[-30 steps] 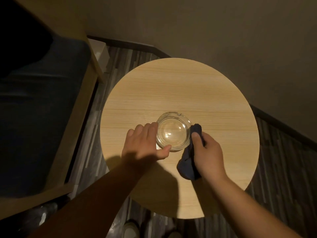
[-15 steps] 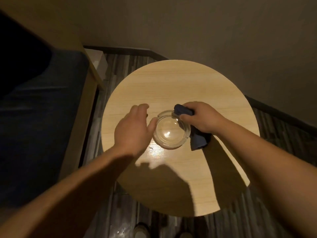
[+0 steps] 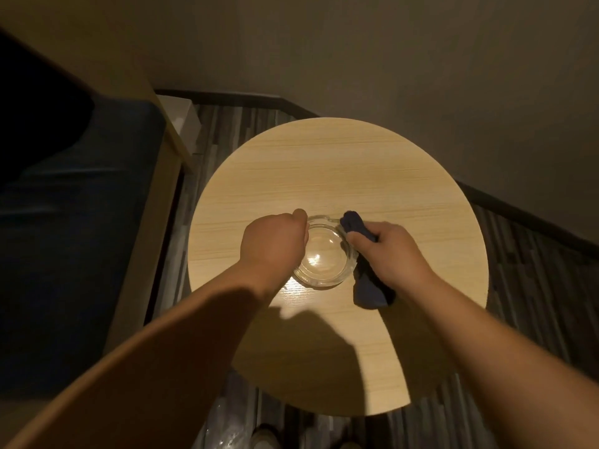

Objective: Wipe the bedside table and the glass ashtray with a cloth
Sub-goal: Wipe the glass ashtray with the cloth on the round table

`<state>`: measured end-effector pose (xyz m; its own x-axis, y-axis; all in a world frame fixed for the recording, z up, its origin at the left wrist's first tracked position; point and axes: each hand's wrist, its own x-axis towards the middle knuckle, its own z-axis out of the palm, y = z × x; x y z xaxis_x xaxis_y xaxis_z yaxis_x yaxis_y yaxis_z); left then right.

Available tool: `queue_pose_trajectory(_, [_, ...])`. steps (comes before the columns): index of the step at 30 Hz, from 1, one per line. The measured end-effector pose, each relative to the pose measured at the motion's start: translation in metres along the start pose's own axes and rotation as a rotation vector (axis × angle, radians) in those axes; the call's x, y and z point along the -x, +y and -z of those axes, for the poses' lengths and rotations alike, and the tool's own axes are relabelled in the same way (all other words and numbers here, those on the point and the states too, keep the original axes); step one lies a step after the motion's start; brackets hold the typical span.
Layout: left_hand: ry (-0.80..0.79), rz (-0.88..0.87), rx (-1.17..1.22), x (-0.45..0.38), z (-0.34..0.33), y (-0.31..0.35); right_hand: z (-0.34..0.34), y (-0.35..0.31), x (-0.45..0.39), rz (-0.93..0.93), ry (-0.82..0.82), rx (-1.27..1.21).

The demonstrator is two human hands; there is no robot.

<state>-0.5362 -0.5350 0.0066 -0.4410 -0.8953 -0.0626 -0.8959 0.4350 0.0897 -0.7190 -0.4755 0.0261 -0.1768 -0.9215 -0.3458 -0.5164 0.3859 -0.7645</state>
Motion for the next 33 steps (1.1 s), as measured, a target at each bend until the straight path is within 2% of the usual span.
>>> queue_pose_trajectory(5, [-0.007,0.057,-0.019,0.003,0.002,0.006,-0.035,0.012,0.040,-0.086,0.262,-0.057])
queue_pose_trajectory(8, [-0.035,0.109,-0.025,0.008,0.004,0.010,-0.044,0.011,0.040,-0.105,0.310,-0.181])
queue_pose_trajectory(10, [-0.088,0.161,0.020,0.017,0.007,0.012,-0.039,0.009,0.030,-0.080,0.301,-0.131])
queue_pose_trajectory(12, [-0.161,0.188,0.069,0.029,0.011,0.010,-0.025,0.006,0.014,-0.022,0.211,-0.023])
queue_pose_trajectory(14, [-0.217,0.171,0.058,0.037,0.016,0.007,-0.007,0.002,-0.002,0.053,0.042,0.069])
queue_pose_trajectory(18, [-0.102,0.064,0.066,0.021,0.014,0.006,0.017,-0.018,-0.029,0.161,-0.266,0.231])
queue_pose_trajectory(23, [-0.112,-0.011,0.044,0.007,0.001,0.014,0.021,-0.030,-0.043,0.223,-0.380,0.313])
queue_pose_trajectory(27, [-0.105,0.042,0.010,0.011,0.000,0.019,0.019,-0.023,-0.029,0.183,-0.277,0.282])
queue_pose_trajectory(33, [-0.103,0.117,0.007,0.014,0.002,0.026,-0.001,0.015,0.028,-0.023,0.103,-0.007])
